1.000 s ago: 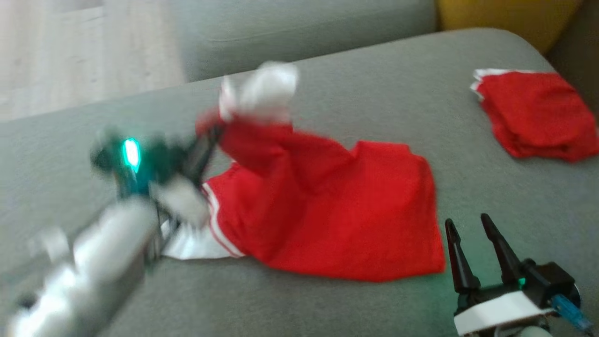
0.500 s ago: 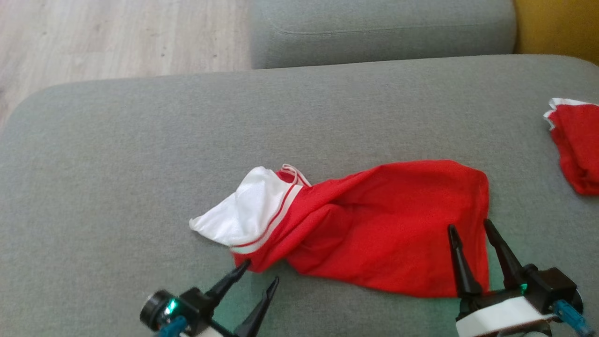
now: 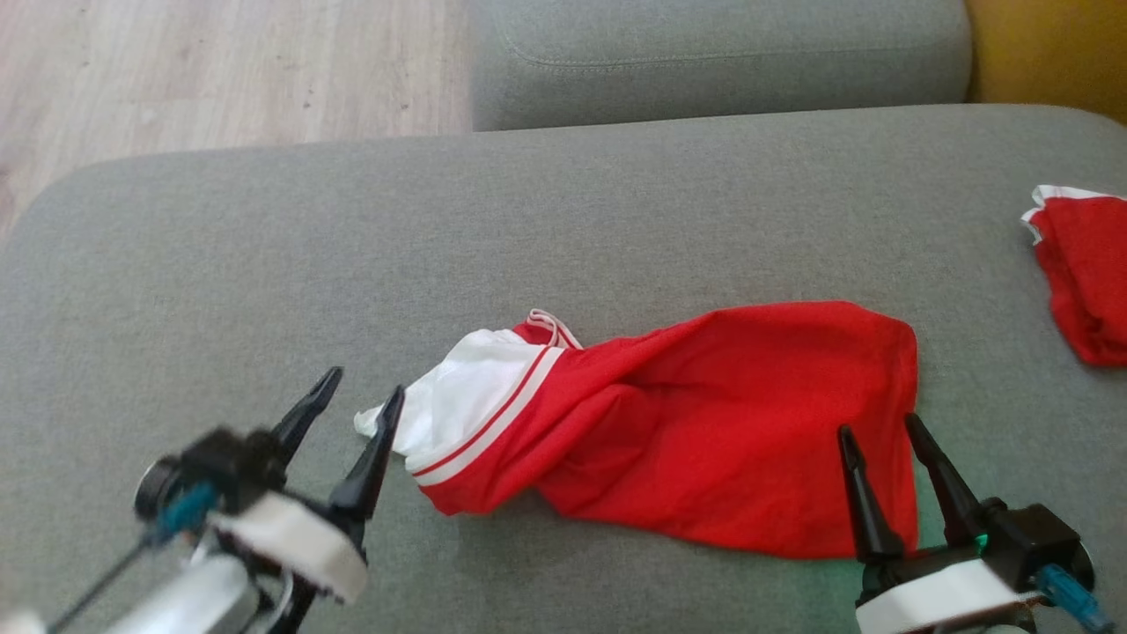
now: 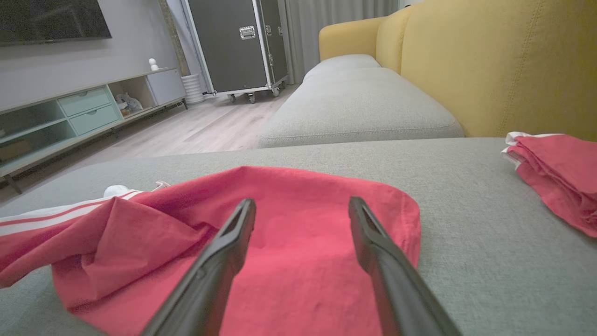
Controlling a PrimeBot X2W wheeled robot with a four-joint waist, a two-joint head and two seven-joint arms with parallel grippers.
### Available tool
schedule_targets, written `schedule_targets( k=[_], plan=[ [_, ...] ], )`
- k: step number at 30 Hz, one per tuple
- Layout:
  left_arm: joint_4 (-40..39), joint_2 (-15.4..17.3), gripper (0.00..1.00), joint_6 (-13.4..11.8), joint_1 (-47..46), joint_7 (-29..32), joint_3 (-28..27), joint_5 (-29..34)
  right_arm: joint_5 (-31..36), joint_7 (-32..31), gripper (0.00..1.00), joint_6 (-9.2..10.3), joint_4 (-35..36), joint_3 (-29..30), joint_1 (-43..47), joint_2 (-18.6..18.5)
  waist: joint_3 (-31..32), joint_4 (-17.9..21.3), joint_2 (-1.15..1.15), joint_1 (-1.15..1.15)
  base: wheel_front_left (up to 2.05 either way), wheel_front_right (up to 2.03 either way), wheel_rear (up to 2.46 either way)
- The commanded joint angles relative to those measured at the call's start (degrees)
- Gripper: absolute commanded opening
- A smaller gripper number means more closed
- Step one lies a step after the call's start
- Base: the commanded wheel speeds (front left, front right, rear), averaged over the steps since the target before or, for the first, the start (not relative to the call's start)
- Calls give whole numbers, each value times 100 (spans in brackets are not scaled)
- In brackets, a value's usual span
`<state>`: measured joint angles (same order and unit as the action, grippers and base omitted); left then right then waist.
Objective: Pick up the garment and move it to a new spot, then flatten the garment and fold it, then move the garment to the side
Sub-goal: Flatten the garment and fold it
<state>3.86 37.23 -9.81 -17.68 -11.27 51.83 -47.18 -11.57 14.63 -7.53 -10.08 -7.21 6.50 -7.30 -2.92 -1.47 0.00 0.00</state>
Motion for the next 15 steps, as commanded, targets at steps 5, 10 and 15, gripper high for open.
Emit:
schedule_targets(
  k=[5,10,15],
  plan=[
    [495,-367,100,413,-861,594,-119,-385,25,37,100,4,139,-224,-214,-158,-120,112,0,0,0,0,0],
    [1462,-1076,100,711,-1368,971,123,-484,5,37,100,4,112,-328,-341,-214,-228,304,0,0,0,0,0],
    [1810,-1667,100,1104,-1682,853,407,-329,-20,37,100,4,111,-316,-387,-226,-353,535,0,0,0,0,0]
  ],
)
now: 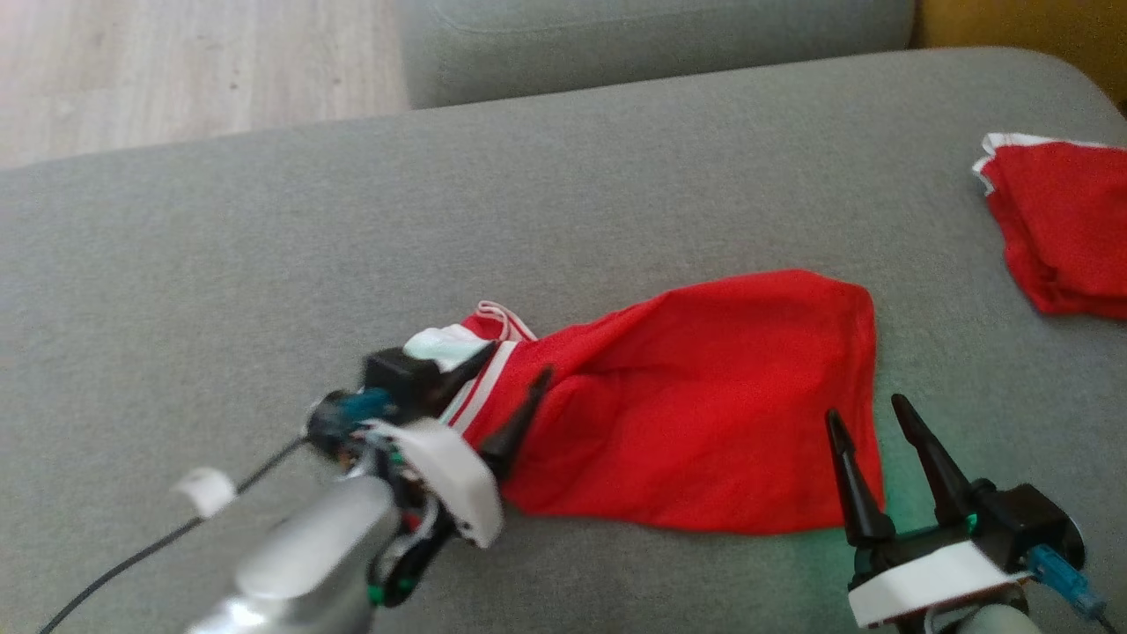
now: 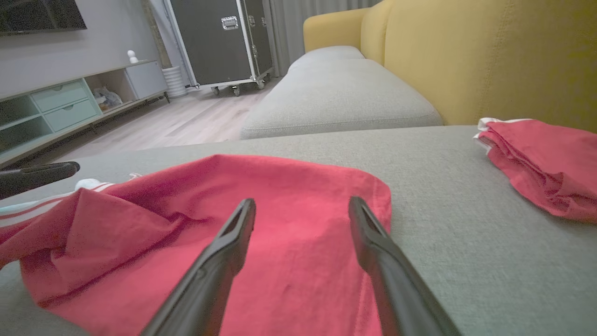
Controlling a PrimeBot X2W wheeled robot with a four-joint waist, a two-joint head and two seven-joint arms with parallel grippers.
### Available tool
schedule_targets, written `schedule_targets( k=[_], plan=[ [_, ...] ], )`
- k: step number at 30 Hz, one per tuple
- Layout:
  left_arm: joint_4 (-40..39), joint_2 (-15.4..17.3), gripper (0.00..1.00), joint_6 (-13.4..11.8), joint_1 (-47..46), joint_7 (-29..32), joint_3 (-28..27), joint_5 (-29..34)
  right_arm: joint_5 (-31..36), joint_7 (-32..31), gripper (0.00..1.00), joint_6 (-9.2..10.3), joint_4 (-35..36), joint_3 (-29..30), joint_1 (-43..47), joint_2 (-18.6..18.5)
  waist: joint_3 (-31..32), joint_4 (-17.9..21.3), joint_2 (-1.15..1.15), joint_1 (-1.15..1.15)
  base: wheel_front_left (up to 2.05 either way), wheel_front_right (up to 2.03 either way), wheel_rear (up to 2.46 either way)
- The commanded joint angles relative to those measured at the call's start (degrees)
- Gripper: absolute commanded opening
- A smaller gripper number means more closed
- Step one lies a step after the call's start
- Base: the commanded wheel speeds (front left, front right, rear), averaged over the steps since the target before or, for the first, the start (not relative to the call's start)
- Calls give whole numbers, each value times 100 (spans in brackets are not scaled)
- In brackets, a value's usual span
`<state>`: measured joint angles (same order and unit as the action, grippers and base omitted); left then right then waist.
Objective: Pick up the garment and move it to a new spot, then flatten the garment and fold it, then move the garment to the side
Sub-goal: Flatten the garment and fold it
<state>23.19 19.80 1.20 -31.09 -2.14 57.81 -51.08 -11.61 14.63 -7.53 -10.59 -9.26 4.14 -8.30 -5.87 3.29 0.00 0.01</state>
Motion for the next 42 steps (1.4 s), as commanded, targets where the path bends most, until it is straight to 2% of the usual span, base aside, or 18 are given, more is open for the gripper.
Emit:
schedule_targets(
  k=[1,3,7,10,12,18,19,20,23,27,30,32,35,37,40,41,42],
  plan=[
    [-76,0,100,18,-416,-89,-97,190,-17,37,100,4,164,-111,-139,-132,-82,84,0,-1,0,0,0],
    [131,-196,100,-57,-636,-164,150,592,-22,37,100,4,162,-135,-134,-145,-156,188,0,-1,0,0,0],
    [542,-389,100,-270,-967,-259,414,1125,-36,37,100,4,181,-166,-209,-136,-272,305,0,-1,0,0,0],
    [791,-503,100,-338,-1153,-284,520,1330,-44,37,100,4,191,-186,-266,-145,-352,353,0,-1,0,0,0],
    [1041,-666,100,-273,-1296,-252,588,1378,-45,37,100,4,196,-208,-322,-153,-429,402,0,-1,0,0,0],
    [1911,-1085,100,127,-1660,1,877,1463,-64,37,100,4,166,-276,-492,-172,-609,588,0,-1,0,0,0],
    [2043,-1131,10,114,-1742,-71,906,1533,-66,37,100,4,157,-287,-514,-172,-625,626,0,-1,0,0,0],
    [2162,-1178,0,66,-1820,-192,910,1598,-69,37,100,4,149,-290,-533,-167,-632,662,0,-1,0,0,0],
    [2473,-1260,0,-160,-2104,-706,861,1805,-74,37,100,4,126,-287,-556,-150,-616,754,0,-1,0,0,0],
    [2718,-1290,0,-753,-2636,-1198,652,2125,-77,37,100,4,96,-291,-530,-143,-514,858,0,-1,0,0,0],
    [2556,-1283,0,-1148,-2992,-1276,483,2402,-76,37,100,4,84,-275,-502,-138,-440,906,0,-1,0,0,0],
    [2110,-1281,0,-1286,-3098,-1282,398,2653,-76,37,100,4,82,-272,-481,-136,-409,924,0,-1,0,0,0],
    [1443,-1340,0,-1181,-2895,-1284,517,3011,-73,37,100,4,89,-255,-452,-127,-385,931,0,-1,0,0,0],
    [1198,-1453,0,-960,-2533,-1284,717,3092,-69,37,100,4,99,-244,-436,-118,-390,930,0,-1,0,0,0],
    [1235,-1615,0,-596,-1831,-1285,1124,3029,-66,37,100,4,106,-240,-436,-98,-422,923,0,-1,0,0,0],
    [1324,-1647,17,-460,-1603,-1285,1236,2987,-64,37,100,4,106,-242,-441,-91,-434,921,0,-1,0,0,0],
    [1404,-1669,100,-328,-1381,-1285,1305,2900,-65,37,100,4,108,-242,-448,-86,-447,918,0,-1,0,0,0]
  ],
)
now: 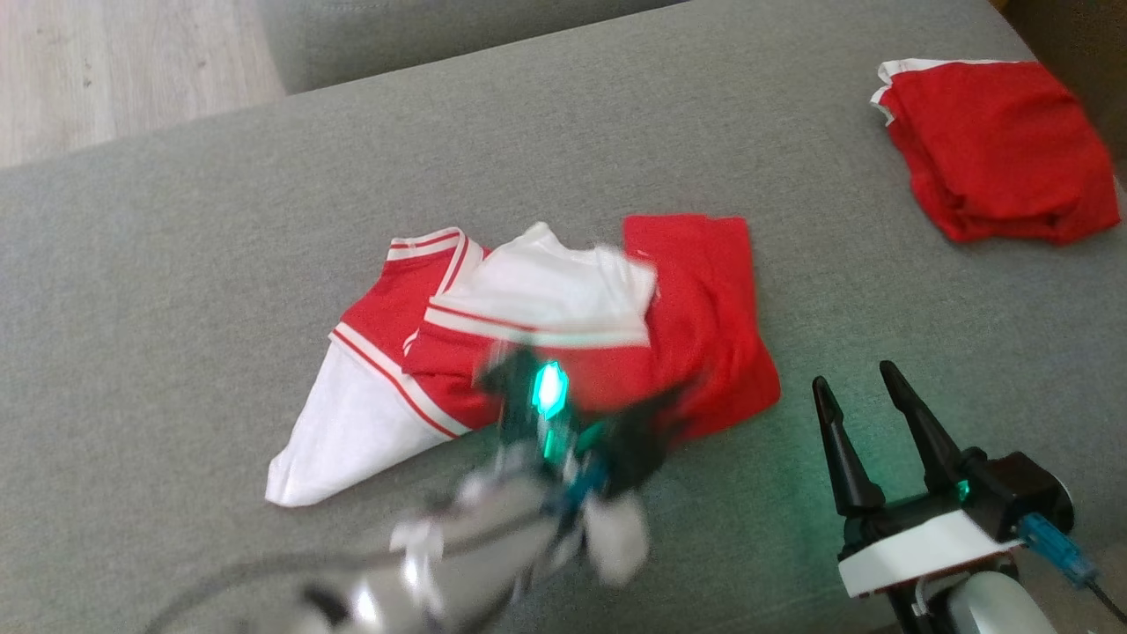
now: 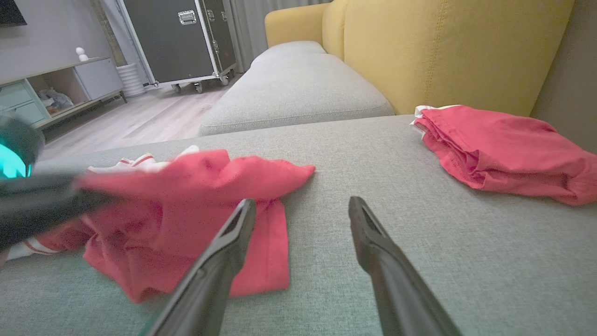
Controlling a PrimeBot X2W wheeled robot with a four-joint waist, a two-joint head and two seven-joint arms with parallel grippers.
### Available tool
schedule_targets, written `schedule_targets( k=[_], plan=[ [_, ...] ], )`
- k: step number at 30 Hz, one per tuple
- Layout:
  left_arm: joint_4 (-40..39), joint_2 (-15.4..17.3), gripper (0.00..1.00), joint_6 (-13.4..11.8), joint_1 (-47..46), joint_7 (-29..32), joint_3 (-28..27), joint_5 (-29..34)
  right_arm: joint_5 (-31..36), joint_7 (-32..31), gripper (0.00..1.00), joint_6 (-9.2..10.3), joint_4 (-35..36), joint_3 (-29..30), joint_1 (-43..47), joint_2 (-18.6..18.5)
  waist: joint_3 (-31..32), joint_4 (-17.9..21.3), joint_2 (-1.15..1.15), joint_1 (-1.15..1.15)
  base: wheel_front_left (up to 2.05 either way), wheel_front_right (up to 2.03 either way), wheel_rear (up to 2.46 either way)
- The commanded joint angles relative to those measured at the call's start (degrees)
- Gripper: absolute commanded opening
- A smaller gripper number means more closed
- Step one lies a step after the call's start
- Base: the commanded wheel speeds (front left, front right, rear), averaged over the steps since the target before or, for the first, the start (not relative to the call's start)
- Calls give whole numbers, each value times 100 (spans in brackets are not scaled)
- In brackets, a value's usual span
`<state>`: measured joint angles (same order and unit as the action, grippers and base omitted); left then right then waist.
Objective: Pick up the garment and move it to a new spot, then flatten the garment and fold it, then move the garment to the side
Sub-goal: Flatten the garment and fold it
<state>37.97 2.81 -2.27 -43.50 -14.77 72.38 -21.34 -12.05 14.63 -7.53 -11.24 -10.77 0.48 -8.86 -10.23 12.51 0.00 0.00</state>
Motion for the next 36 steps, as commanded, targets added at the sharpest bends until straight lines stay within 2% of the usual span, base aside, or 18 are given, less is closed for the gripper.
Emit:
schedule_targets(
  k=[1,3,5,10,12,13,15,17,20,23,29,36],
  plan=[
    [-17,19,100,133,50,-22,-100,-150,-23,37,100,4,176,-87,-88,-31,-20,-11,0,0,0,0,0],
    [-143,12,100,351,368,-3,-16,-308,-28,37,100,4,177,-68,-94,-36,-19,-32,0,0,0,0,0],
    [-285,10,100,448,550,89,21,-466,-29,37,100,4,176,-36,-84,-48,-13,-69,0,0,0,0,0],
    [-526,40,100,376,179,219,-267,-752,-9,37,100,4,202,71,-7,-25,12,-211,0,0,0,0,0],
    [-607,274,100,383,-217,321,-519,-815,1,37,100,4,211,66,6,-4,8,-232,0,0,0,0,0],
    [-607,274,100,383,-217,321,-519,-815,1,37,100,4,211,66,6,-4,8,-232,0,0,0,0,0],
    [-661,619,100,461,-633,503,-746,-880,6,37,100,4,213,32,-17,13,-25,-216,0,0,0,0,0],
    [-649,953,100,600,-1004,741,-909,-973,0,37,100,4,220,-15,-65,22,-83,-176,0,0,0,0,0],
    [-553,1255,100,834,-1435,1247,-1009,-1260,-27,37,100,4,233,-97,-165,13,-224,-91,0,0,0,0,0],
    [-414,1446,100,953,-1759,1869,-867,-1622,-53,37,100,4,209,-184,-290,-2,-346,48,0,0,0,0,0],
    [-448,1765,100,973,-2286,3003,-143,-2456,-94,37,100,4,186,-266,-469,44,-611,303,0,0,0,0,0],
    [16,1931,100,974,-2456,3475,47,-2715,-136,37,100,4,143,-350,-579,140,-798,574,0,0,0,0,0]
  ],
)
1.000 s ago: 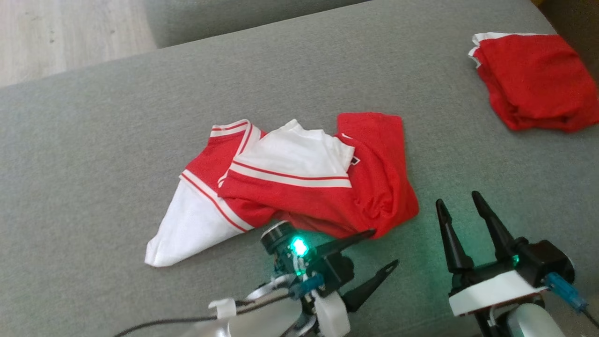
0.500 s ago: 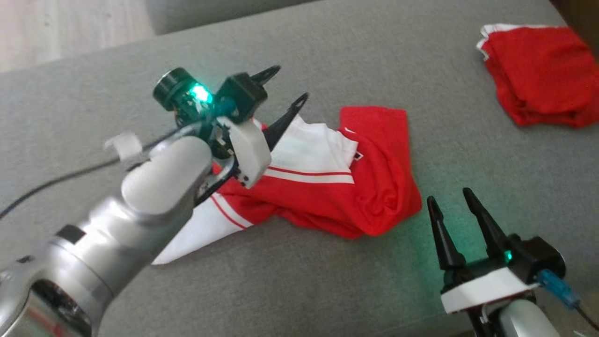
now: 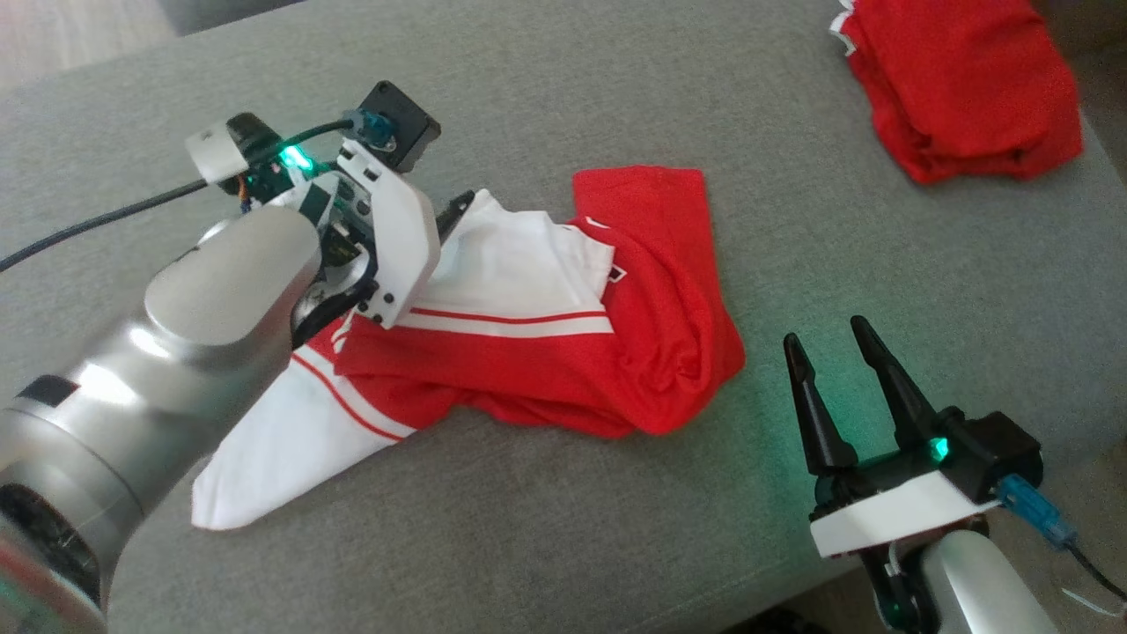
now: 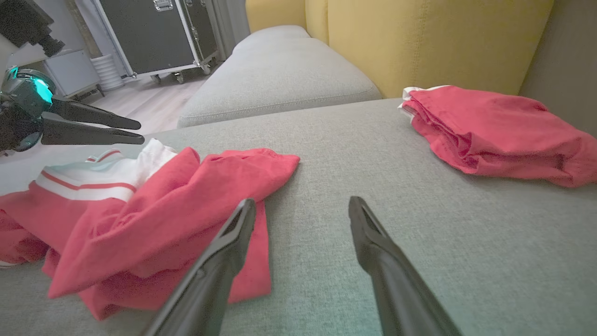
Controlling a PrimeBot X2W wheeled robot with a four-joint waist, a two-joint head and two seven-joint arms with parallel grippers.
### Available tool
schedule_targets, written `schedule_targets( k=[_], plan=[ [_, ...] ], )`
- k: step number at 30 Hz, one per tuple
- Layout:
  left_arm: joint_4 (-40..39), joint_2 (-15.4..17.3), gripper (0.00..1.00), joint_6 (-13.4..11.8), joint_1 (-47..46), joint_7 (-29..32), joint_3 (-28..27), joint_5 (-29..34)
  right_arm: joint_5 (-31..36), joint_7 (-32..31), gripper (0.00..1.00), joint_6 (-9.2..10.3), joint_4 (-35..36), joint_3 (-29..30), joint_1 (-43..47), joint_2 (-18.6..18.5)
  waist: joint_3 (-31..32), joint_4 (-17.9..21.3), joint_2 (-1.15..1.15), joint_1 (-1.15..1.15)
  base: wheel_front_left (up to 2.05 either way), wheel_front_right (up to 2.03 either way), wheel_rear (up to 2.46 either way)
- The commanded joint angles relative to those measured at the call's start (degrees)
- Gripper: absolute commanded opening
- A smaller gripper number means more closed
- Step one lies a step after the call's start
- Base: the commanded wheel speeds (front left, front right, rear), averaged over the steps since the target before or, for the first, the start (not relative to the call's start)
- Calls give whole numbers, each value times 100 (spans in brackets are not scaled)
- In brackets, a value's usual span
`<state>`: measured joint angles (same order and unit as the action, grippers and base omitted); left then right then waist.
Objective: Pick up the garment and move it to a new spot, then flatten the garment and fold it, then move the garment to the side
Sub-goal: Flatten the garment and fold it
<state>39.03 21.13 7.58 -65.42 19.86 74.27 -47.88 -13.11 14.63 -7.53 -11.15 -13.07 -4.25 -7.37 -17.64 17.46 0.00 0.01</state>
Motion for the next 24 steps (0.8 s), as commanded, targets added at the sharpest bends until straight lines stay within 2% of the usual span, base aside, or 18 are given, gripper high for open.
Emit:
schedule_targets(
  k=[1,7,14,15,16,17,18,22,24],
  plan=[
    [-88,101,100,-10,-244,26,-133,-133,-32,37,100,4,125,-121,-105,-5,-66,103,0,-1,0,0,0],
    [-42,125,100,-10,-267,45,-101,-173,-51,37,100,4,107,-176,-153,12,-162,213,0,-1,0,0,0],
    [-4,155,100,-9,-95,406,-94,-87,-63,37,100,4,123,-227,-261,38,-267,355,0,-1,0,0,0],
    [-74,188,95,-9,-33,502,-94,-95,-61,37,100,4,128,-223,-259,42,-290,382,0,-1,0,0,0],
    [-118,206,69,-9,-10,532,-93,-123,-60,37,100,4,130,-218,-255,45,-300,390,0,-1,0,0,0],
    [-162,228,32,-9,10,585,-93,-128,-58,37,100,4,132,-214,-251,48,-314,395,0,-1,0,0,0],
    [-223,252,0,-9,31,640,-93,-129,-56,37,100,4,134,-209,-251,52,-327,395,0,-1,0,0,0],
    [-452,332,0,-9,58,707,-93,-145,-48,37,100,4,134,-164,-242,67,-337,352,0,-1,0,0,0],
    [-594,394,0,-9,11,485,-93,-56,-34,37,100,4,134,-118,-221,77,-294,279,0,-1,0,0,0]
  ],
)
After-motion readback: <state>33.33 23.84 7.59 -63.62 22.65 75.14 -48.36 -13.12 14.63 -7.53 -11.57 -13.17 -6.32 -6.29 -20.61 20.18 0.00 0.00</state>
